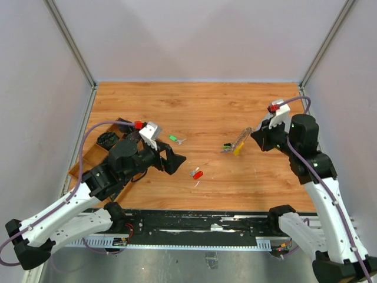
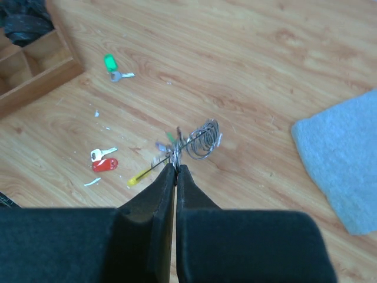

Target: Put the keys on the keyring

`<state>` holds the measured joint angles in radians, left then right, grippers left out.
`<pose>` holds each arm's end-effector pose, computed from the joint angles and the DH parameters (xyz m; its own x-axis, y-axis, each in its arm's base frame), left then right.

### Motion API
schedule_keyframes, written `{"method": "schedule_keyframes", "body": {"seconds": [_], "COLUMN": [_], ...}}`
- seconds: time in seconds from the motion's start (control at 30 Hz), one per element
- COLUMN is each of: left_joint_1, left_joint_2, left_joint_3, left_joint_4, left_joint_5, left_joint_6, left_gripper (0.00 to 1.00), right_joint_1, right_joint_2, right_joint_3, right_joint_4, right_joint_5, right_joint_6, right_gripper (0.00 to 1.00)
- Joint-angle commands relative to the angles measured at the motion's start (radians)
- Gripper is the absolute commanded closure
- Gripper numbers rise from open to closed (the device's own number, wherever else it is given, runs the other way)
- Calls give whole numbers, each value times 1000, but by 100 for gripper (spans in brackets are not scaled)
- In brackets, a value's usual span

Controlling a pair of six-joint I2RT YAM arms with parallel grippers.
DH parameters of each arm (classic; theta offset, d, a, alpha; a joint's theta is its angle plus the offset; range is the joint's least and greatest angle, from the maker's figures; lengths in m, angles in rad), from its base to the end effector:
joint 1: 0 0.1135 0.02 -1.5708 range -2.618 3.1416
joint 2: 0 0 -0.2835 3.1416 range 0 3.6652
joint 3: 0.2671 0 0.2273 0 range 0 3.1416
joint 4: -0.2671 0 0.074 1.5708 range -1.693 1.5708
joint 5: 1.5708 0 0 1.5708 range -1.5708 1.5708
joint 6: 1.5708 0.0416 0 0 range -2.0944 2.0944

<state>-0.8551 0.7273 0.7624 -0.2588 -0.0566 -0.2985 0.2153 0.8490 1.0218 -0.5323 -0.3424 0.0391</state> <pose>0.0922 -0.1025 0.3440 -0.3500 -0.0449 -0.9357 0.6427 0.7151 -0.2748 0.1380 0.0445 0.3833 -0.3633 -0.0417 -0.9307 -0.4944 0.8554 0.1546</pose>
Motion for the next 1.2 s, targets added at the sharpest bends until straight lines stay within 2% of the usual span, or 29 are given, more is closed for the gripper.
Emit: {"method": "schedule_keyframes", "body": {"seconds": [0.0, 0.17, 0.37, 0.6, 0.93, 1.17], "left_joint_1": [-5, -5, -16, -118, -143, -147], "left_joint_2": [9, -13, -5, -19, -71, -34], "left_joint_3": [60, 75, 101, 83, 13, 28], "left_joint_4": [66, 122, 167, 278, 438, 447], "left_joint_5": [92, 132, 196, 207, 380, 390], "left_joint_6": [38, 68, 102, 155, 256, 371], "left_gripper": [5, 10, 24, 37, 64, 65], "right_joint_1": [14, 68, 264, 418, 478, 486], "right_joint_2": [-128, -195, -230, -157, -122, -116], "right_joint_3": [-10, -26, -57, -8, 4, 0], "right_joint_4": [100, 127, 143, 135, 253, 360], "right_joint_5": [-113, -199, -127, -103, -213, -276], "right_joint_6": [-87, -135, -287, -332, -320, -319], "right_gripper": [100, 100, 100, 100, 100, 100]}}
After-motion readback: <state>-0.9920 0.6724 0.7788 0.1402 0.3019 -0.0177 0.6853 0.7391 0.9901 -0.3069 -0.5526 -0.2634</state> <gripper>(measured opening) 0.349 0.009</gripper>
